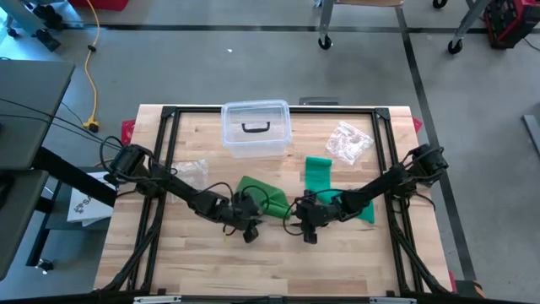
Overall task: Roll bandage
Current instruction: Roll the green bandage
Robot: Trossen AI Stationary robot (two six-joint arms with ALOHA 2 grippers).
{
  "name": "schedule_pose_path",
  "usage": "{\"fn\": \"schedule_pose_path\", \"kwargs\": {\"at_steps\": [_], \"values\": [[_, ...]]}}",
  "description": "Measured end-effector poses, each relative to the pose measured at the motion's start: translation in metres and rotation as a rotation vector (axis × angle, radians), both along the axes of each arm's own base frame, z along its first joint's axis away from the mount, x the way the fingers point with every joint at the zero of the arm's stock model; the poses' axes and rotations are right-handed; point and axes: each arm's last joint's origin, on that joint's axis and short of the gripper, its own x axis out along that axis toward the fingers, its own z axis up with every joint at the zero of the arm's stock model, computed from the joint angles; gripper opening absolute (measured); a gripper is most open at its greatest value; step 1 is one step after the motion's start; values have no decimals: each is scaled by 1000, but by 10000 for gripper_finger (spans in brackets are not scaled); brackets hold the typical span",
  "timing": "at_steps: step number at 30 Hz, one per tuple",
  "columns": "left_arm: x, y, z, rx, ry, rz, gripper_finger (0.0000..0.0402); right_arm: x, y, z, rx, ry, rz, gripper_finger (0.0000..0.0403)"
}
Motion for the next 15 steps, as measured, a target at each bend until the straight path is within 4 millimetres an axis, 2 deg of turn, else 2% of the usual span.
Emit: {"fn": "schedule_pose_path", "kwargs": {"at_steps": [4,7,15], "values": [[-1,-4,3,113,-68,48,140,1,0,-3,2,0,-1,169],[3,-1,6,181,-128,121,140,1,0,-3,2,-1,-1,169],[15,21,7,48,-137,134,140,1,1,-3,1,-7,1,169]]}}
